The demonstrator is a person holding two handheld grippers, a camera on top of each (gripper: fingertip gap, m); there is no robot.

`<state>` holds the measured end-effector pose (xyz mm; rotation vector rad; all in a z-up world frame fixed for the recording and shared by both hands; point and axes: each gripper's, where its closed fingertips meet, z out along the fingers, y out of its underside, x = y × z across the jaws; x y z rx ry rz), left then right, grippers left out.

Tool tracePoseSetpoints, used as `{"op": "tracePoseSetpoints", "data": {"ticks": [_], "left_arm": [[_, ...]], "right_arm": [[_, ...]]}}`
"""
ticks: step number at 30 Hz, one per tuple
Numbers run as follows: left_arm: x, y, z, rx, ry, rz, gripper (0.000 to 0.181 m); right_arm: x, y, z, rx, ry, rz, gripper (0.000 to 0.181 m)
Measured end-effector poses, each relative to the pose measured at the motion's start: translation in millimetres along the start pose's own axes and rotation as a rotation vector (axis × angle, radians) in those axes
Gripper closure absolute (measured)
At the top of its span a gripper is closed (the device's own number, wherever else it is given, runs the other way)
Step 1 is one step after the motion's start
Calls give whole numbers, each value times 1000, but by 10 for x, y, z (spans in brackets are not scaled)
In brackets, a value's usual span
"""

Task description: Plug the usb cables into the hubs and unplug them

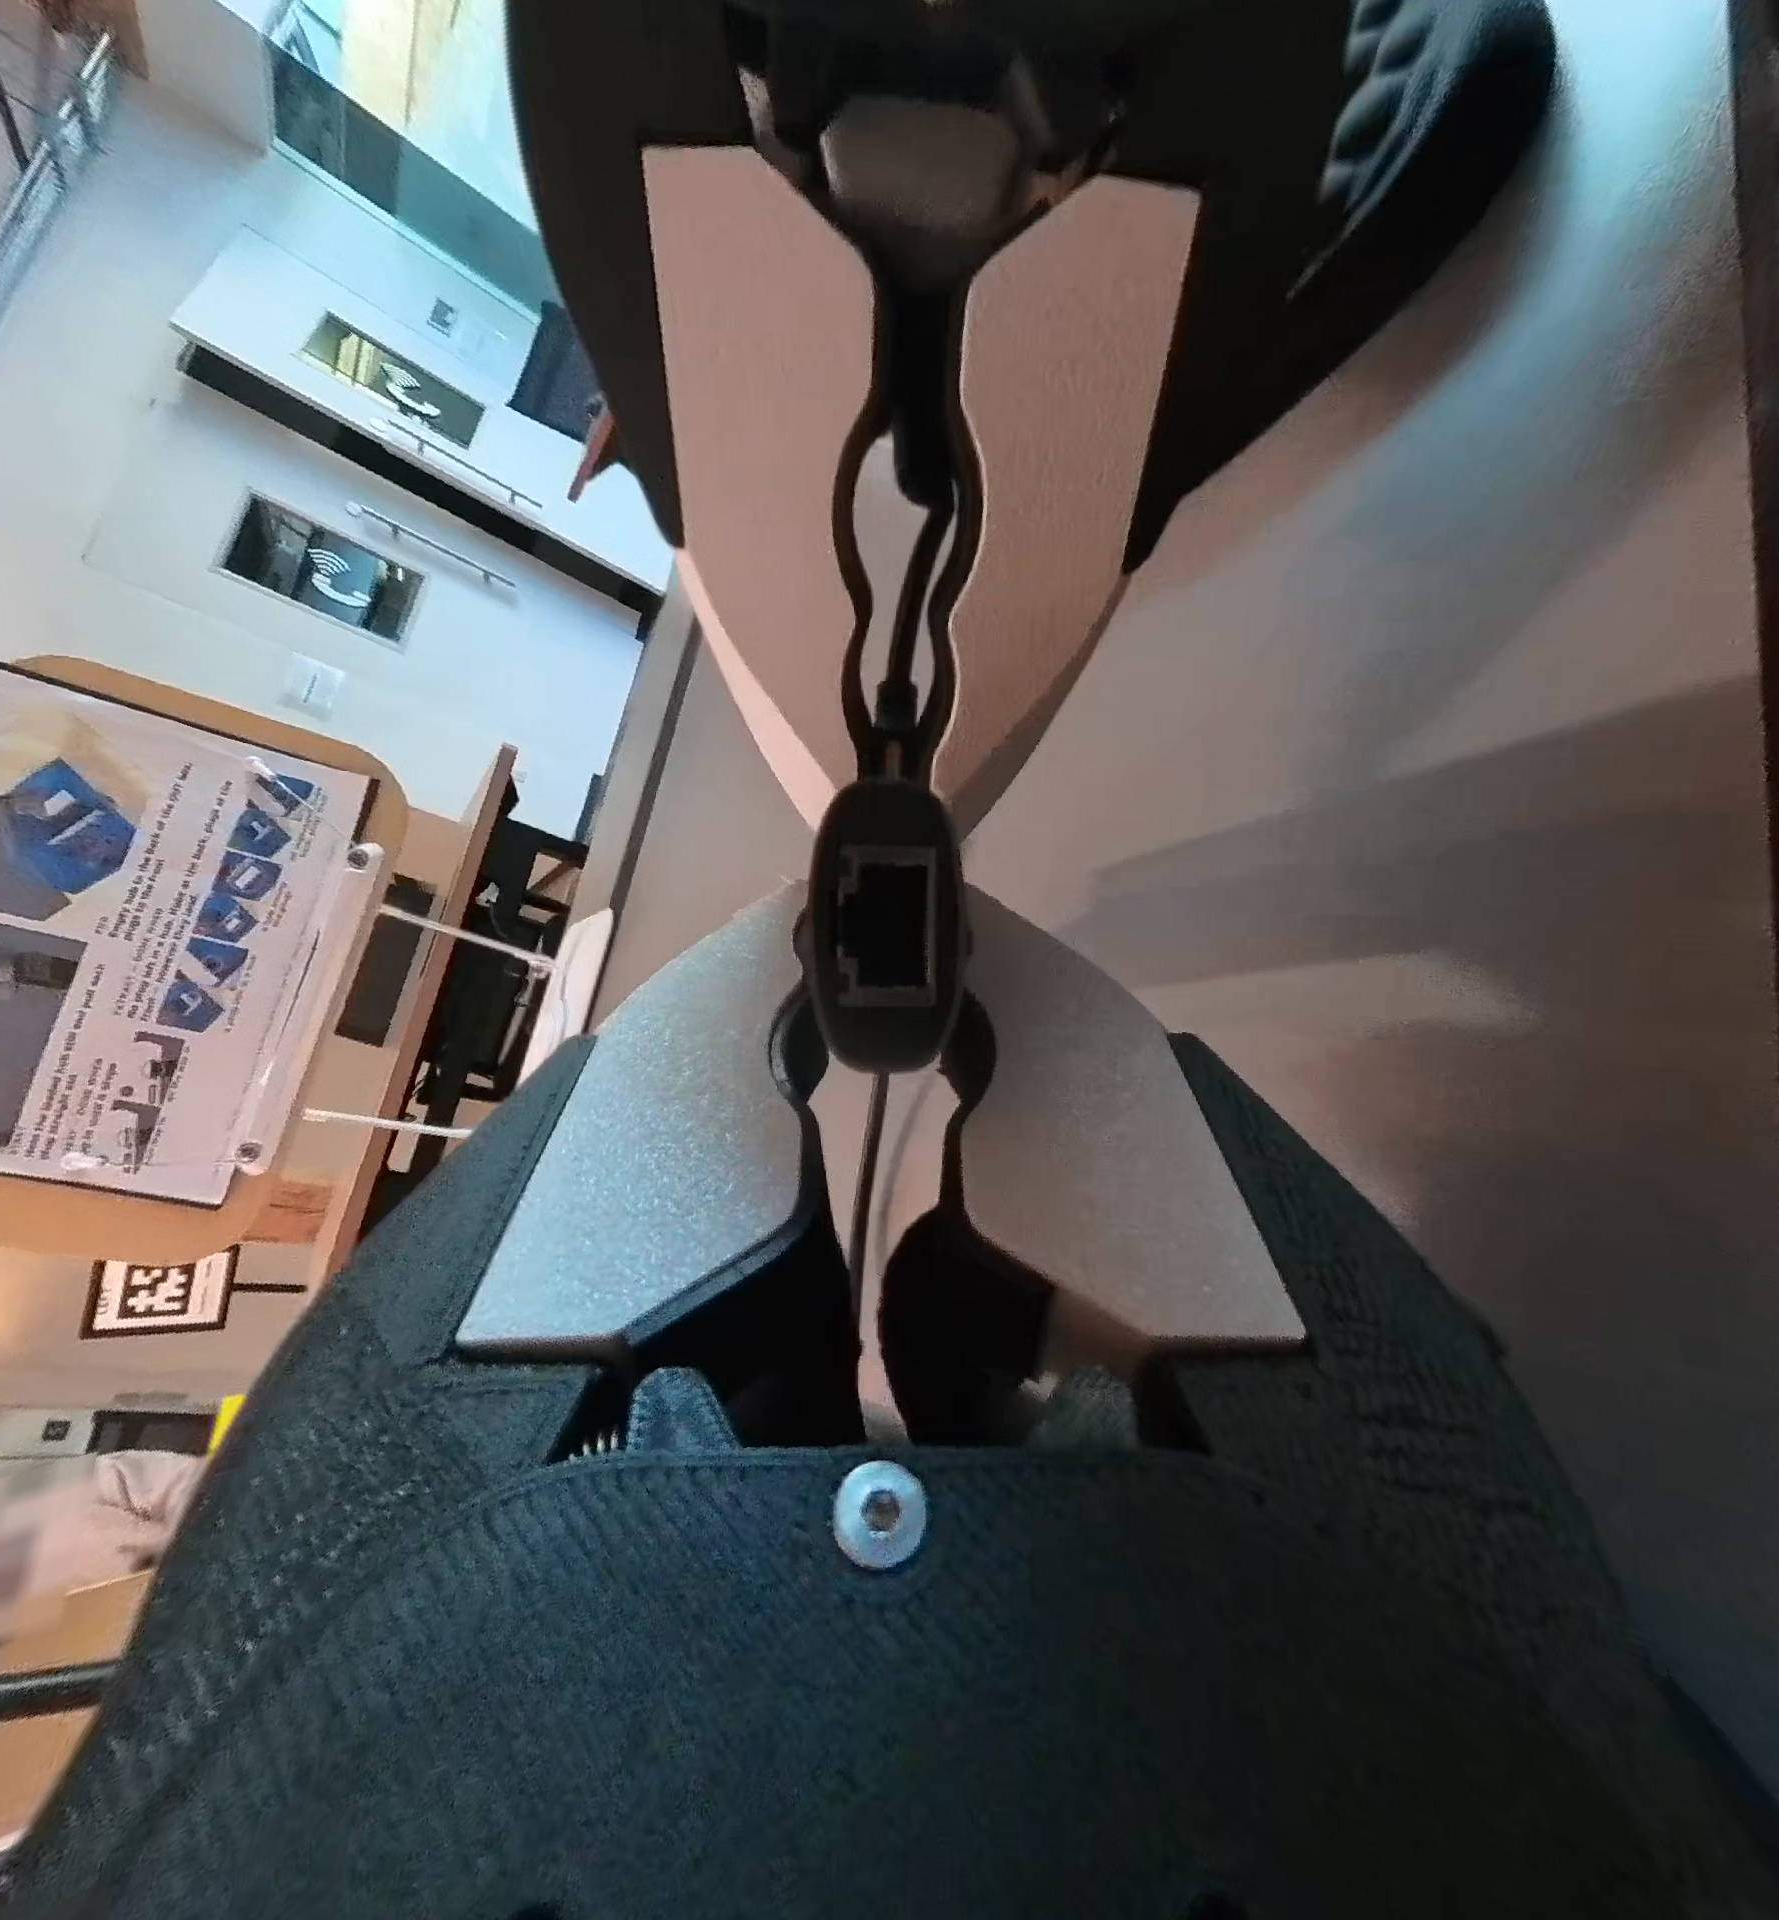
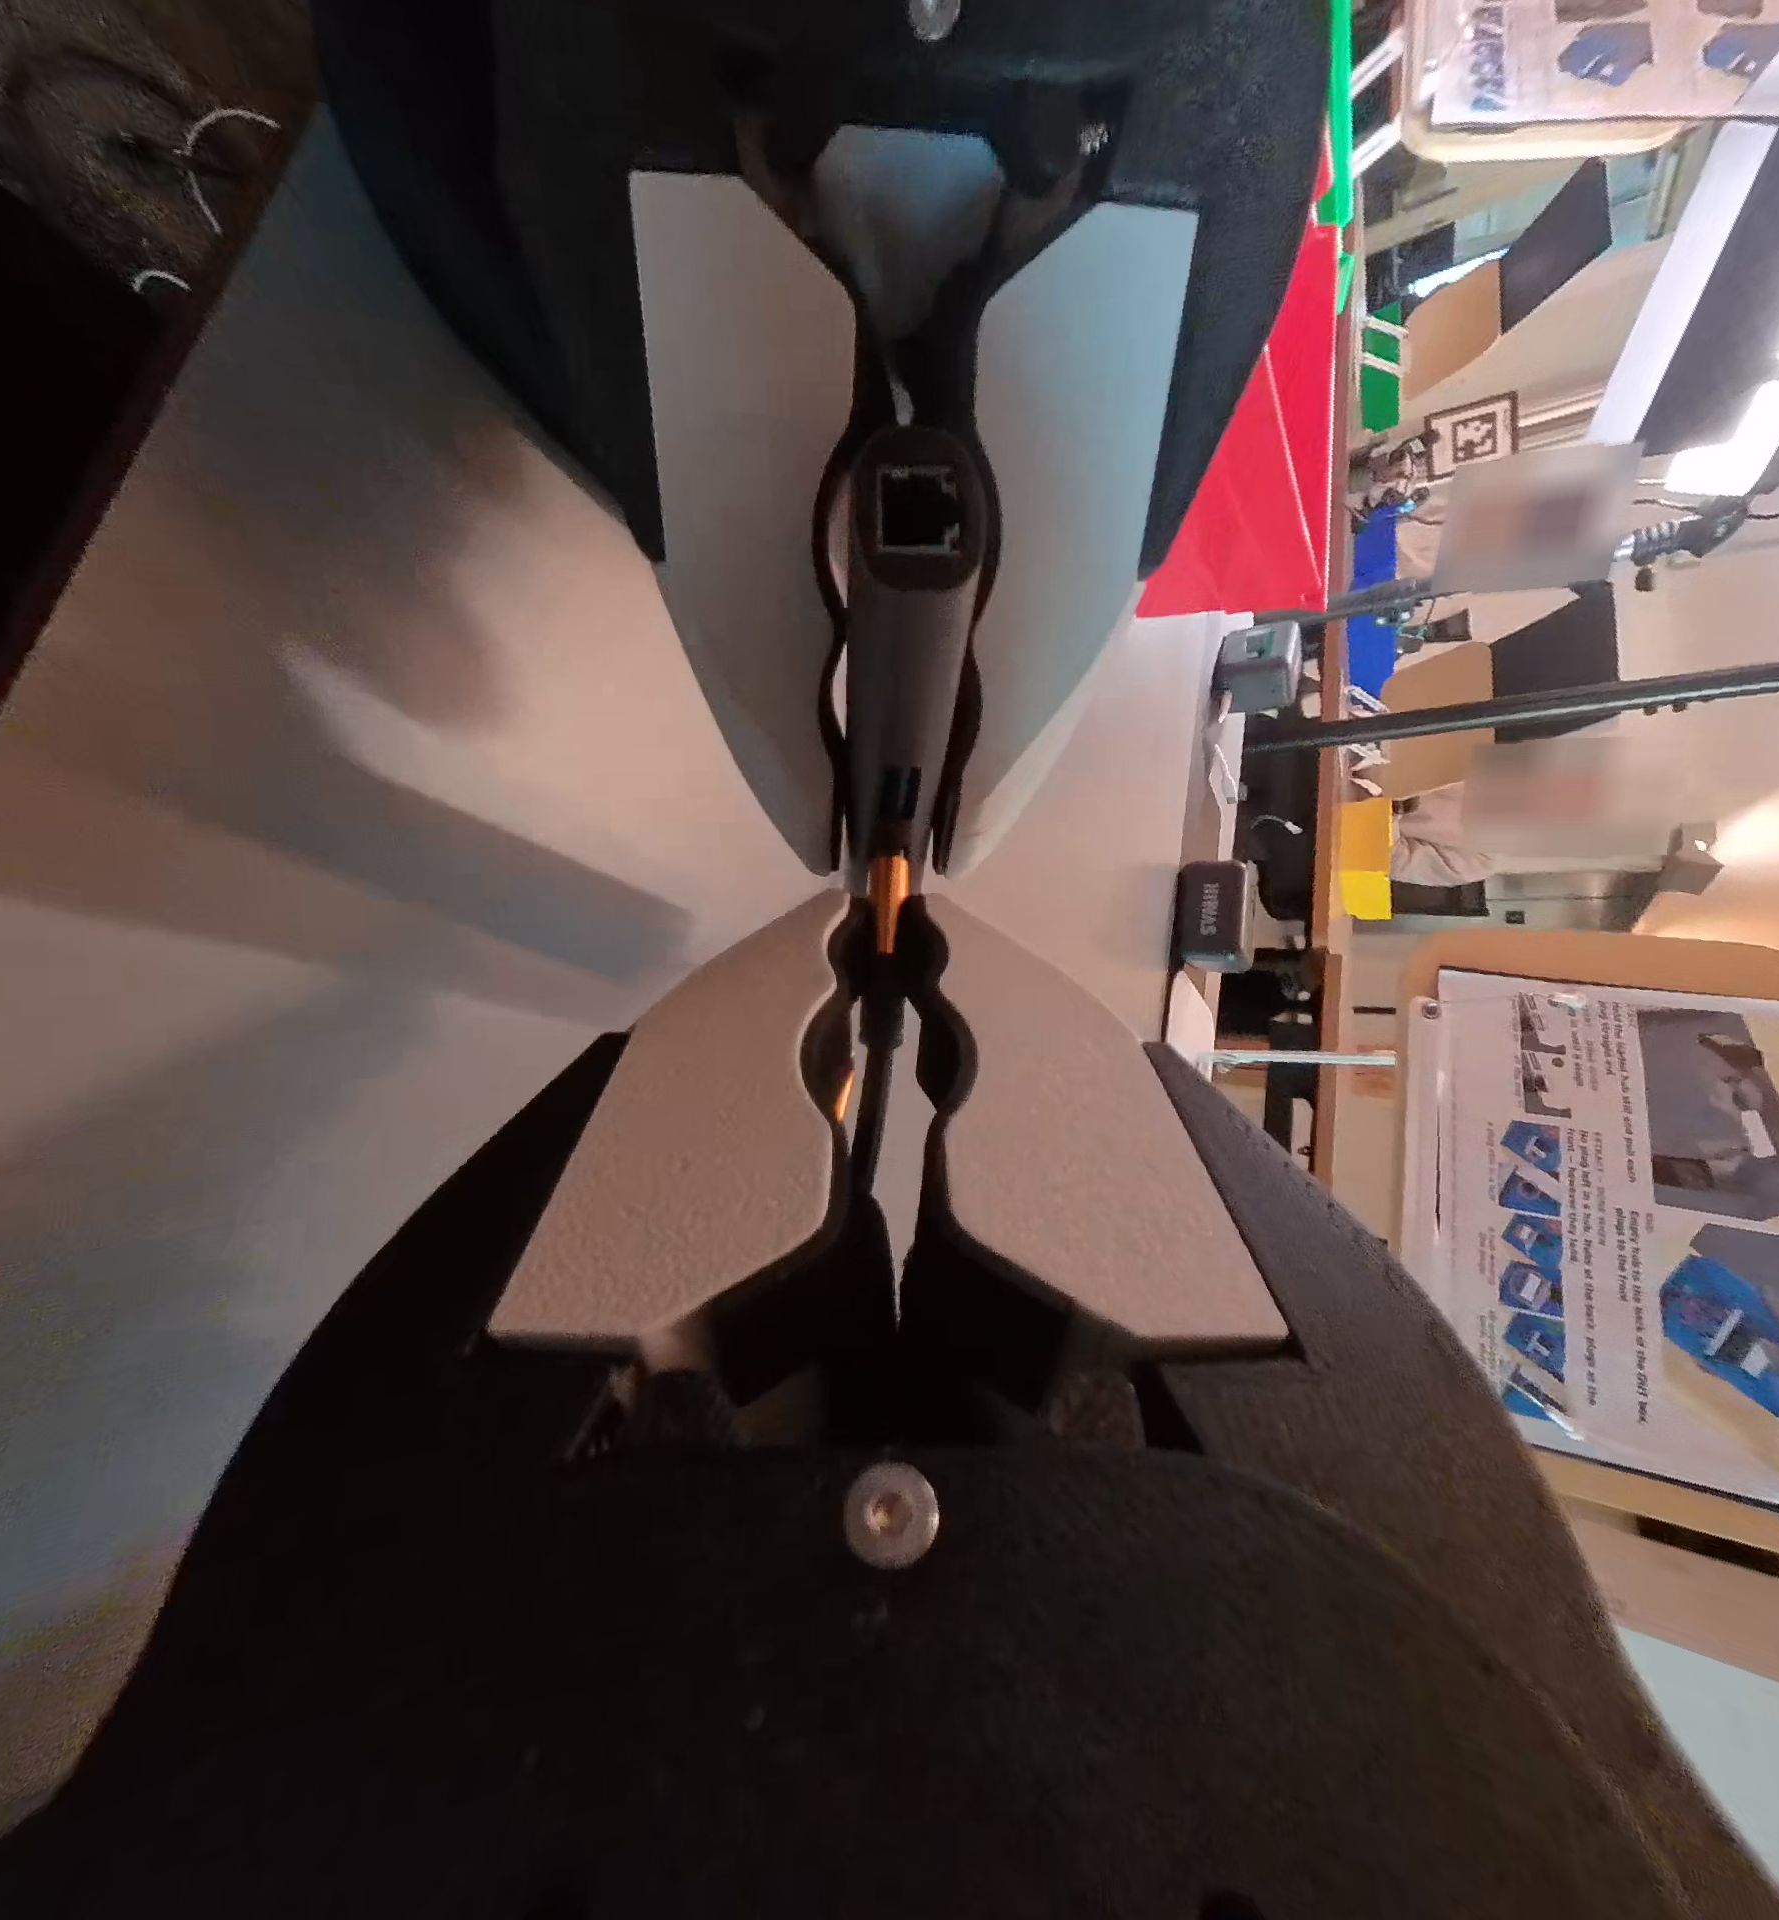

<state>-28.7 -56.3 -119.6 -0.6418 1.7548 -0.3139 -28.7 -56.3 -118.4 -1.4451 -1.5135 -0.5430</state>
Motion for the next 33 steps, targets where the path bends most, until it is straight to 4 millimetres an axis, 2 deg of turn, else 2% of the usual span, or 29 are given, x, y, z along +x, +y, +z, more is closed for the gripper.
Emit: {"op": "tracePoseSetpoints", "data": {"ticks": [5, 6, 7, 8, 9, 10, 12, 15, 17, 21, 25, 27, 30, 33], "left_arm": [[6, 66, 9, -48, -4, 16, 164], [-122, 319, -33, -179, -73, 35, 164], [-200, 525, -99, -239, -87, 12, 164], [-220, 465, -137, -155, -57, -88, 164], [-237, 263, -154, -34, -45, -146, 164], [-218, 140, -133, 16, -37, -157, 164], [-129, 184, -17, -57, -18, -101, 164], [-107, 223, -10, -76, -12, -70, 164], [-139, 214, -30, -59, -23, -101, 164], [-167, 222, -33, -56, -34, -122, 164], [-121, 226, -12, -68, -16, -94, 164], [-114, 231, -3, -78, -19, -79, 164], [-103, 239, 3, -78, -8, -88, 163], [-97, 239, 7, -81, -7, -79, 164]], "right_arm": [[-20, 65, -11, -26, -21, -11, 174], [26, 309, -81, -142, -11, -33, 174], [117, 662, -222, -277, 22, -31, 174], [190, 845, -364, -272, 45, 44, 174], [287, 814, -478, -166, 70, 149, 174], [418, 696, -587, -62, 109, 204, 174], [720, 505, -797, 49, 220, 241, 174], [1083, 376, -1143, 213, 345, 370, 174], [1259, 429, -1419, 283, 421, 464, 174], [1530, 792, -2141, 229, 662, 563, 174], [1617, 1144, -2944, 129, 941, 594, 175], [1589, 1281, -3227, 69, 1037, 587, 175], [1562, 1359, -3511, 41, 1137, 560, 175], [1540, 1516, -3611, -50, 1190, 522, 175]]}}
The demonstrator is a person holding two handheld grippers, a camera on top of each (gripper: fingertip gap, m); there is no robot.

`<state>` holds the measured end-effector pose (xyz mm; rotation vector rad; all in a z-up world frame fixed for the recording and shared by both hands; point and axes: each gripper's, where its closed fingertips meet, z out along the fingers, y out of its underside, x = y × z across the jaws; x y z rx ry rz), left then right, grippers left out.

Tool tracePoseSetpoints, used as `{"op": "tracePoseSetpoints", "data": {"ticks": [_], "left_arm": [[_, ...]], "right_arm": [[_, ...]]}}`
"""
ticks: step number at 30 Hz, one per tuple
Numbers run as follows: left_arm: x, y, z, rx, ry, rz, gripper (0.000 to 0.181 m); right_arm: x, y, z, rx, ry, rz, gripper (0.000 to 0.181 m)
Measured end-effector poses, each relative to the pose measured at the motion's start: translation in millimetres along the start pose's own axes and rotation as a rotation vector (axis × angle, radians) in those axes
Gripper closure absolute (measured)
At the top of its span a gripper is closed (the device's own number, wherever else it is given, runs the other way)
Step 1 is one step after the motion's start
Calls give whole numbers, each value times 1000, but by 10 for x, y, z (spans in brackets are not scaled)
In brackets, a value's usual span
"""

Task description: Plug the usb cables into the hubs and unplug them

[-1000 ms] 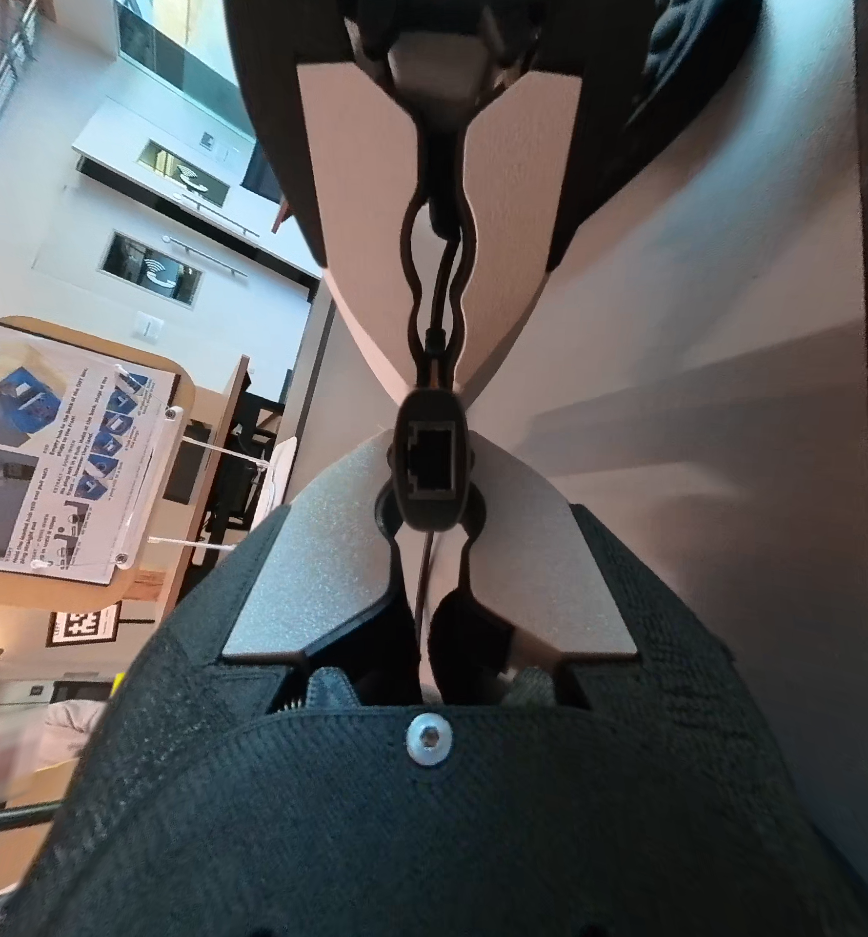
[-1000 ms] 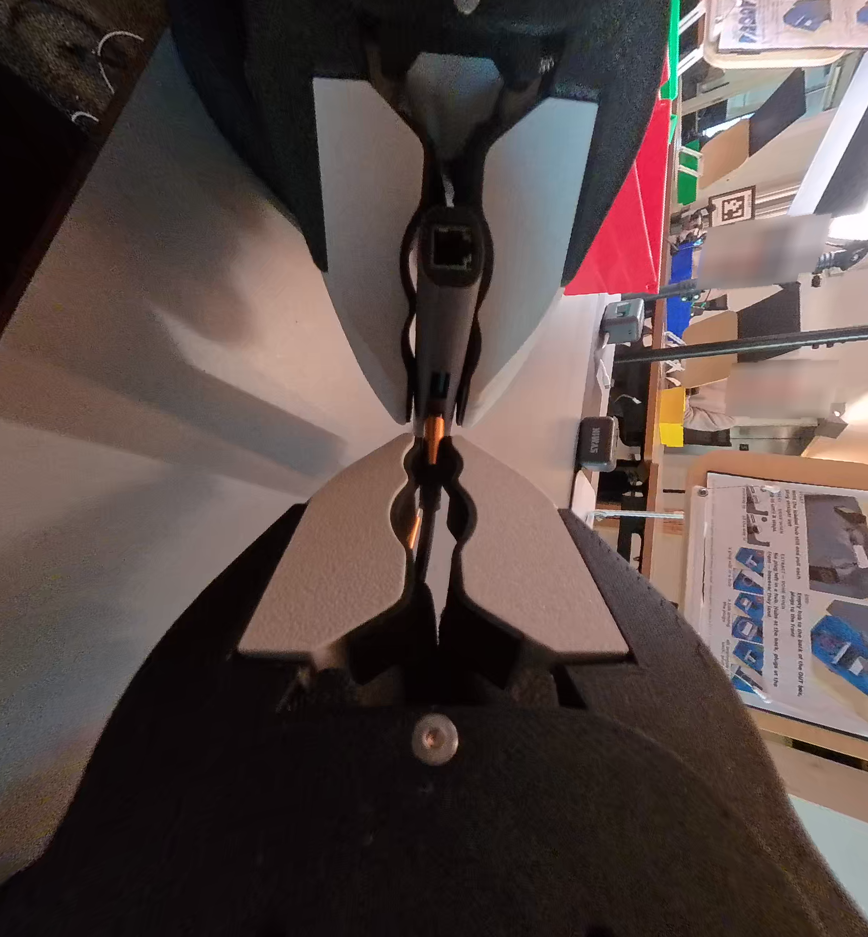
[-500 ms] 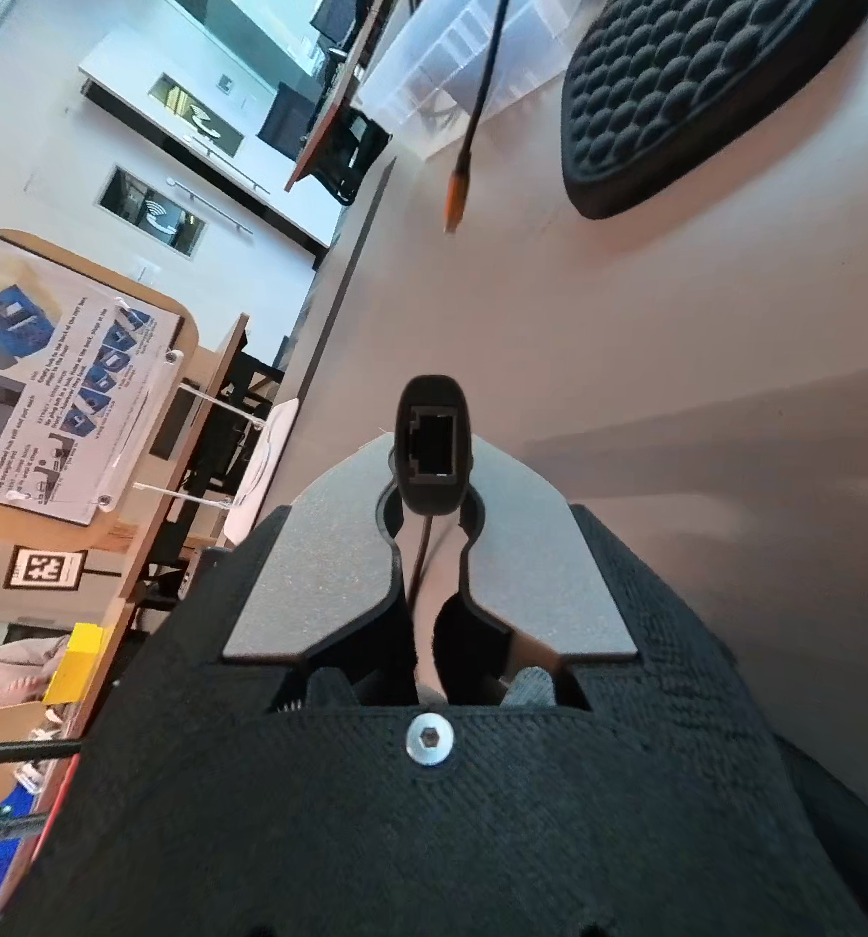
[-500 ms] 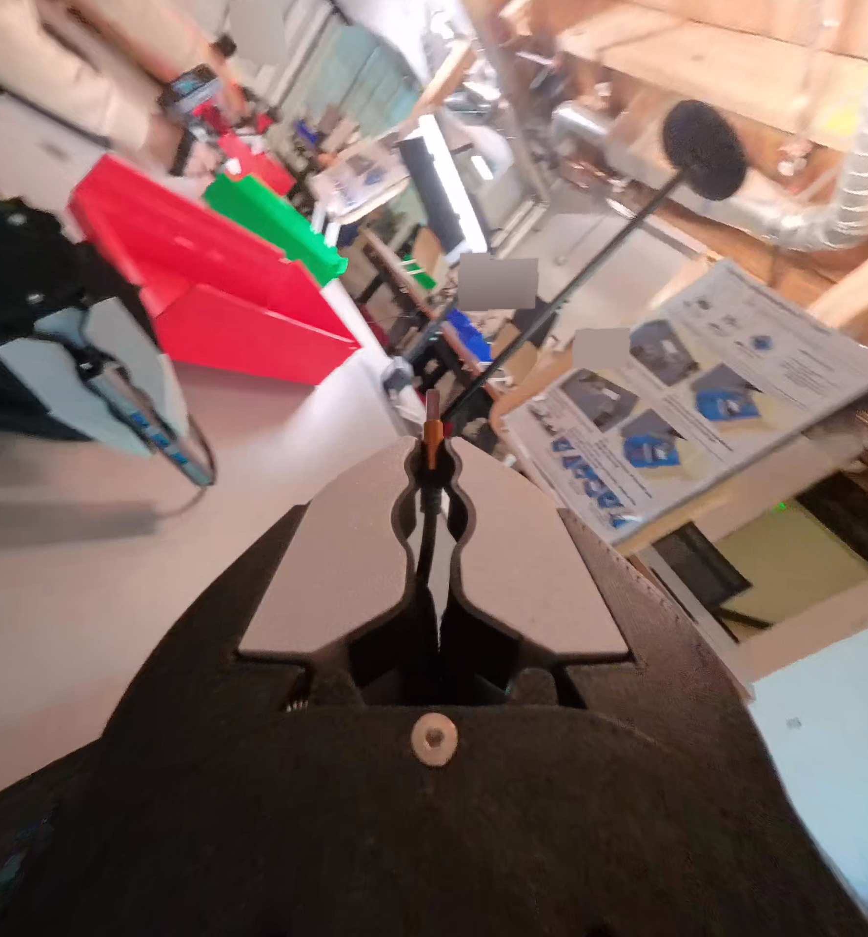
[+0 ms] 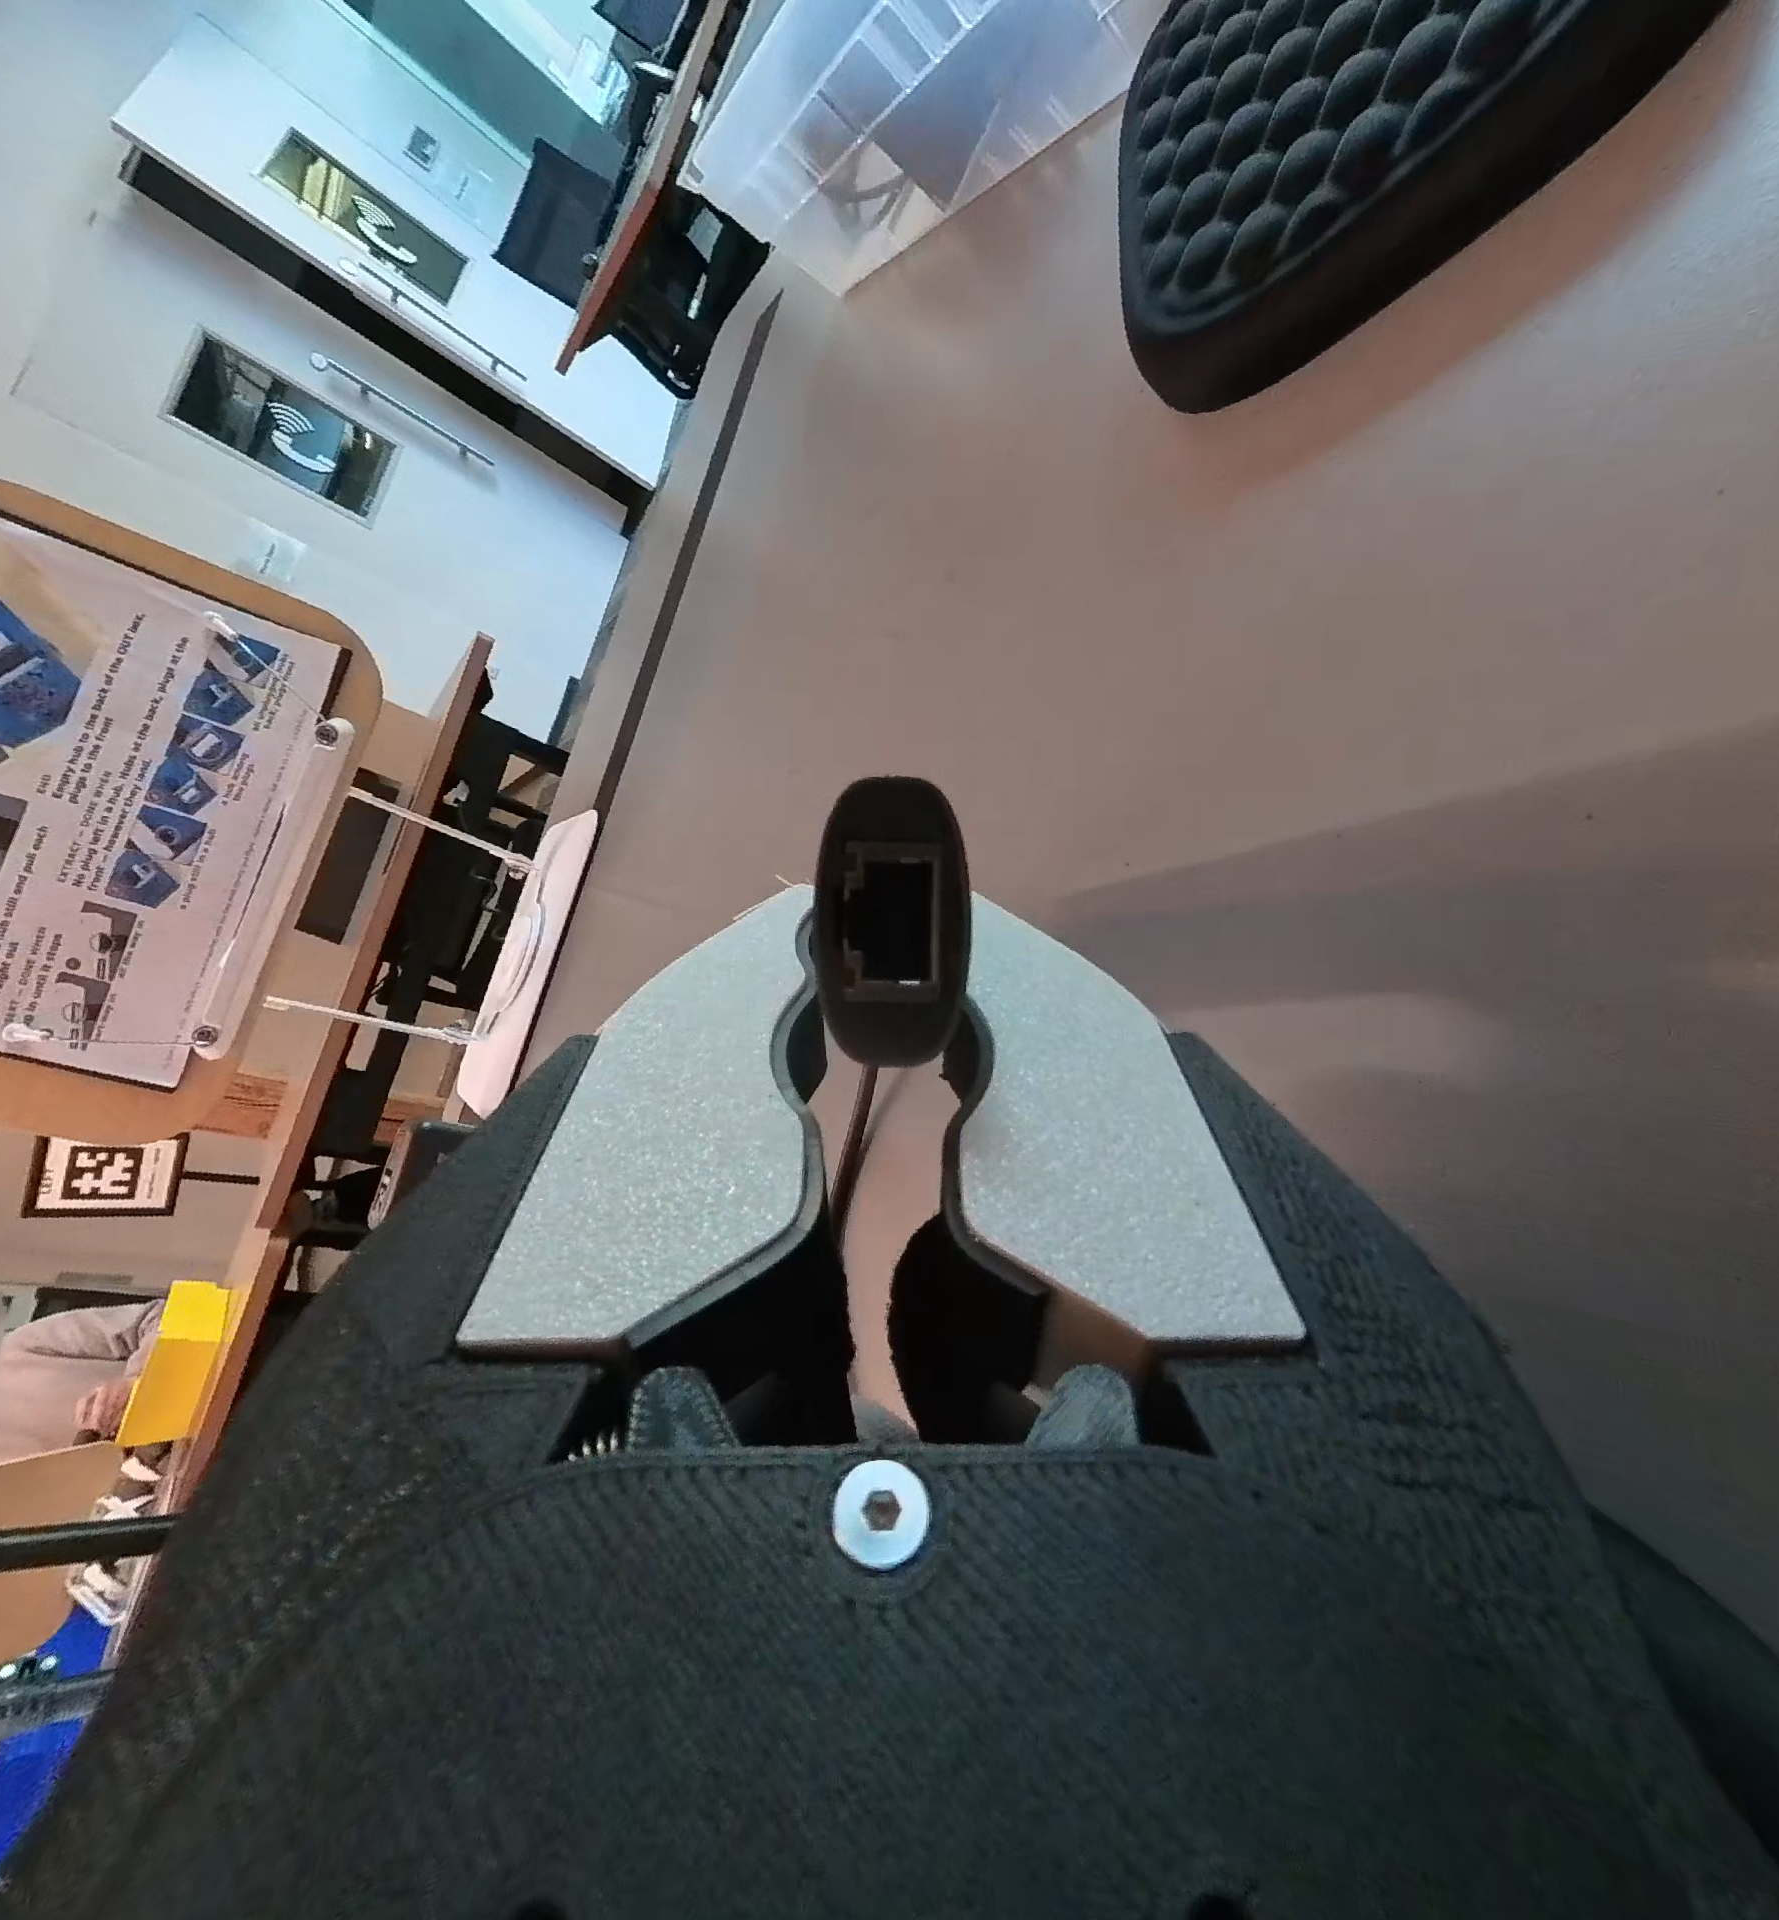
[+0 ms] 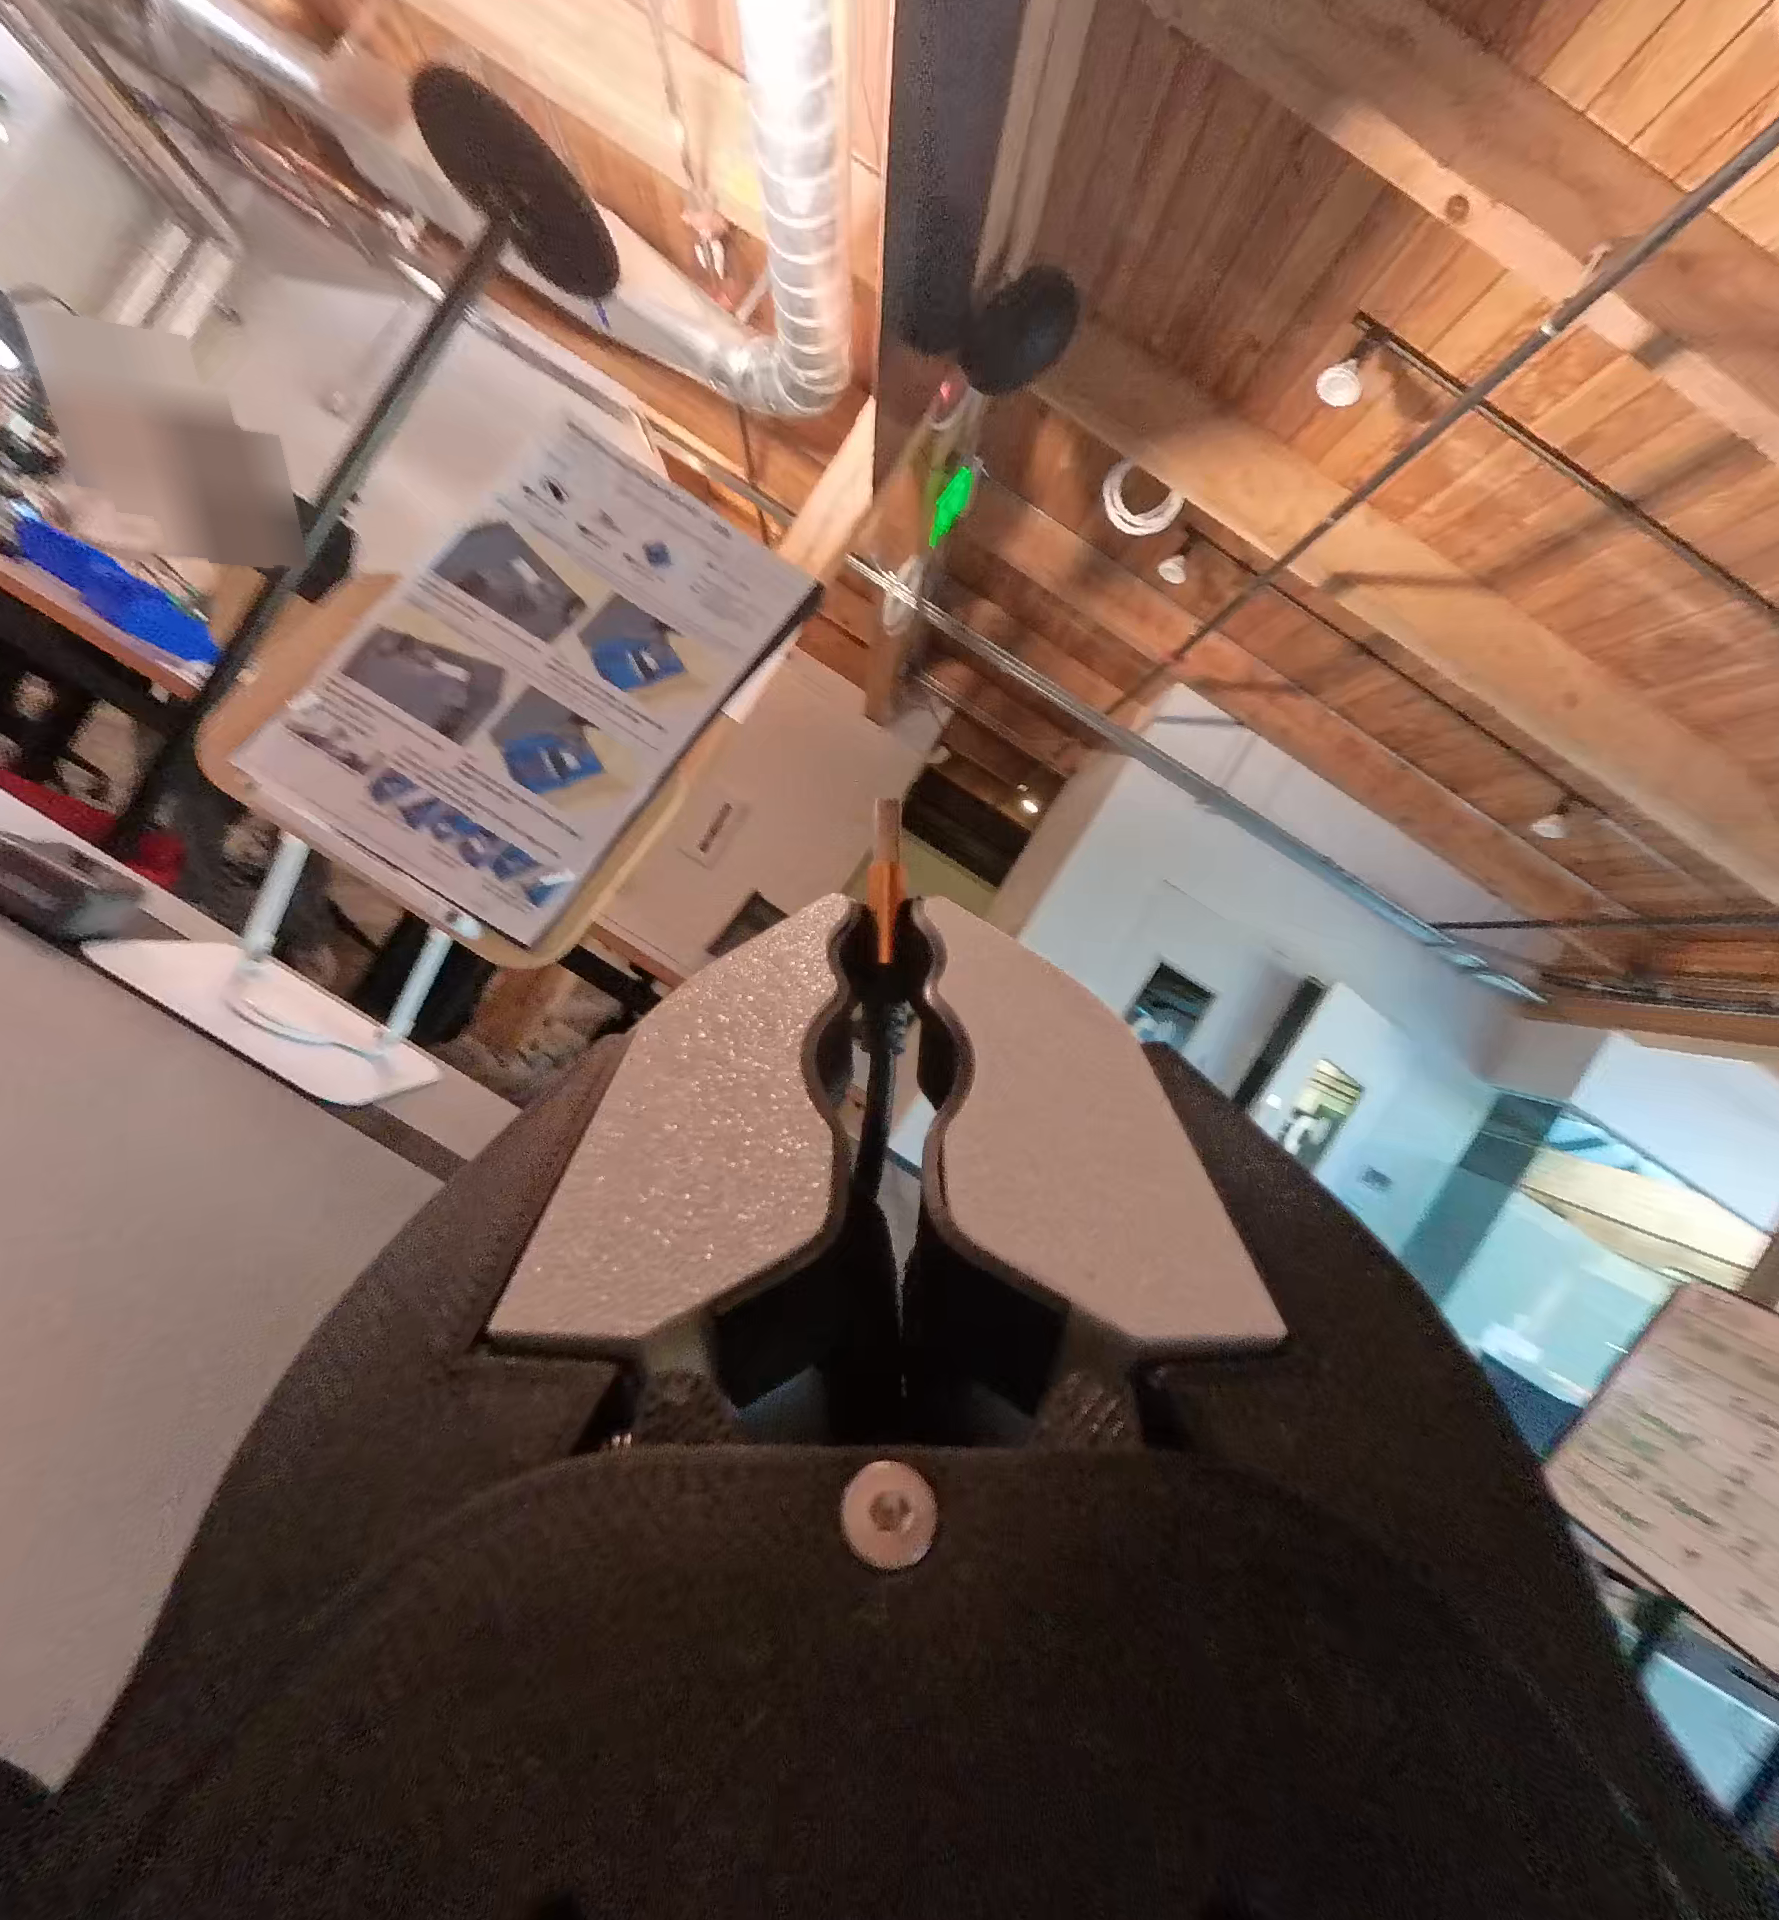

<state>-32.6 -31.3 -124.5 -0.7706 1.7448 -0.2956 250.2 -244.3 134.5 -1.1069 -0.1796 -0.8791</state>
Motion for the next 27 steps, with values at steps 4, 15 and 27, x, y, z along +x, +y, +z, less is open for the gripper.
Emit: {"op": "tracePoseSetpoints", "data": {"ticks": [4, 15, 27], "left_arm": [[16, 2, 7, -4, 6, 10, 163], [10, 1, 4, 0, 4, 7, 163], [20, 9, 10, -9, 6, 19, 164]], "right_arm": [[91, 281, 82, -65, 51, -37, 174], [-173, 547, 177, 111, -88, -71, 175], [-958, 2250, -139, -727, -649, -11, 175]]}}
